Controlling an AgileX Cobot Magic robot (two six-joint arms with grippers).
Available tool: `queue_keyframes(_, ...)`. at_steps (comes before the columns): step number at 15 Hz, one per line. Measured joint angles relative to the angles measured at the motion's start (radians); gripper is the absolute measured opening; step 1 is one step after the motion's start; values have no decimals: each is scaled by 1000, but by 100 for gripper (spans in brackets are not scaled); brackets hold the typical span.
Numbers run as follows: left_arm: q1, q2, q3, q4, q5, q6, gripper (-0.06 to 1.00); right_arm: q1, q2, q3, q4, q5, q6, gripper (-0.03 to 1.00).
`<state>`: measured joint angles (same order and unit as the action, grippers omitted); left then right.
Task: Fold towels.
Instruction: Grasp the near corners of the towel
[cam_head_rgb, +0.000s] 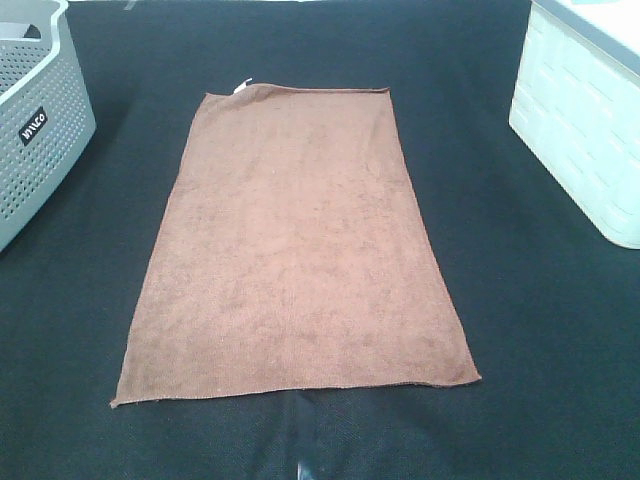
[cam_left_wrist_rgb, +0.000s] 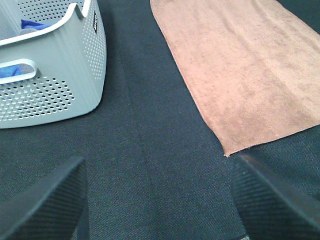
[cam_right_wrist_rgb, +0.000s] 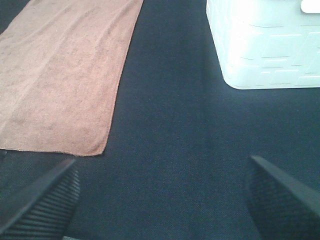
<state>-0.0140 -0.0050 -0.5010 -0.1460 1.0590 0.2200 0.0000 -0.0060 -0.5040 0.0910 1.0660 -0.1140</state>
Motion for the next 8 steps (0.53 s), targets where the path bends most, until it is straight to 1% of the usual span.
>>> queue_keyframes(8, 0, 0, 0, 0, 0, 0, 76, 0, 0, 0, 0, 0, 0, 83)
